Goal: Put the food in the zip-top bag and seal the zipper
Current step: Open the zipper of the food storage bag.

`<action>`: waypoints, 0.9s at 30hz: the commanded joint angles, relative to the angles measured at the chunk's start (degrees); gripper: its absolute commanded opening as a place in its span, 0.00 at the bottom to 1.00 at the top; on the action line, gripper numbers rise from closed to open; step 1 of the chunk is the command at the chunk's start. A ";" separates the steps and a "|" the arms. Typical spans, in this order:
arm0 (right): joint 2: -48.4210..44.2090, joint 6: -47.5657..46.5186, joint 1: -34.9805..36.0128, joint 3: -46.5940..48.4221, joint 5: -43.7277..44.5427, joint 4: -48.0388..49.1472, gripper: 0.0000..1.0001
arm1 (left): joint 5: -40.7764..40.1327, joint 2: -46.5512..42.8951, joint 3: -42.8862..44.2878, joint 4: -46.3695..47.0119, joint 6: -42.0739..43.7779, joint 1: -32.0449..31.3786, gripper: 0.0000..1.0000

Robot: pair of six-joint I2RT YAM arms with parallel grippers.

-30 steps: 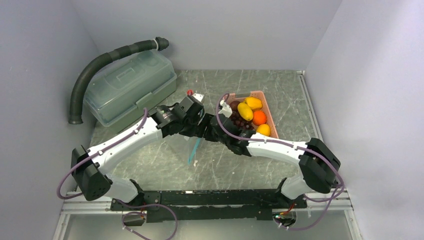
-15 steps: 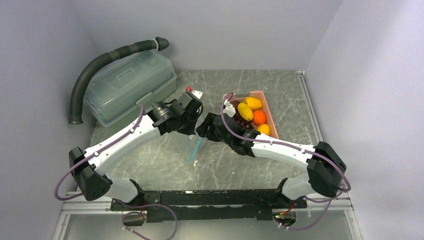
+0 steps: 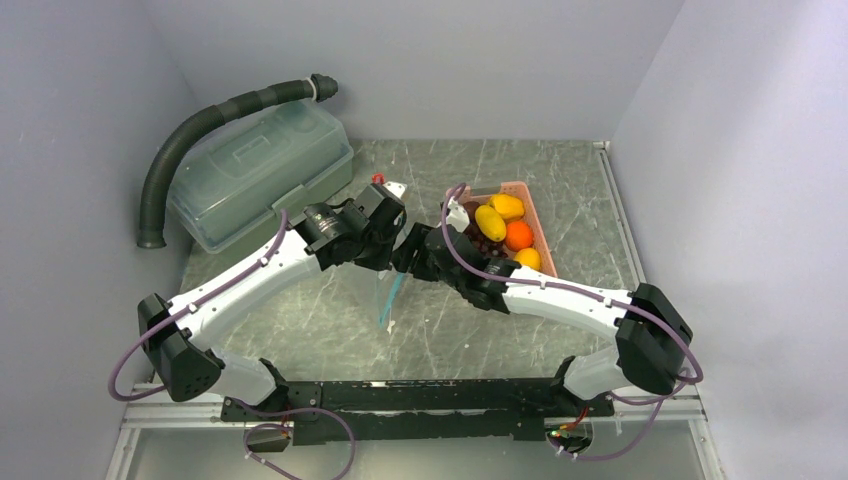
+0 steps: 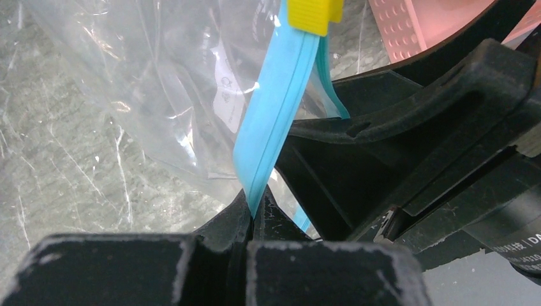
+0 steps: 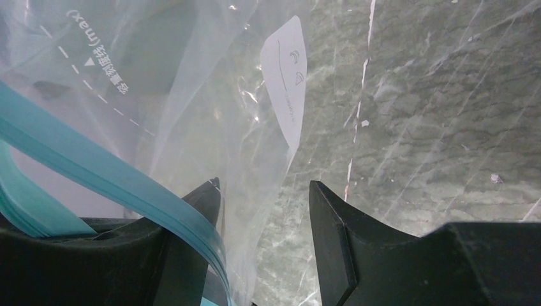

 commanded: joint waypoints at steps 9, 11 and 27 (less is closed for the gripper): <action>-3.10 0.29 0.61 1.52 1.36 5.04 0.57 | 0.52 -1.71 -0.05 1.49 0.38 -0.23 0.00; -3.70 0.29 0.62 0.56 1.36 6.12 0.57 | 0.50 -1.82 -0.17 1.57 0.34 -0.26 0.00; -3.65 -10.21 1.04 0.79 4.95 3.18 0.00 | -1.60 -3.14 0.10 0.42 0.69 -0.29 0.00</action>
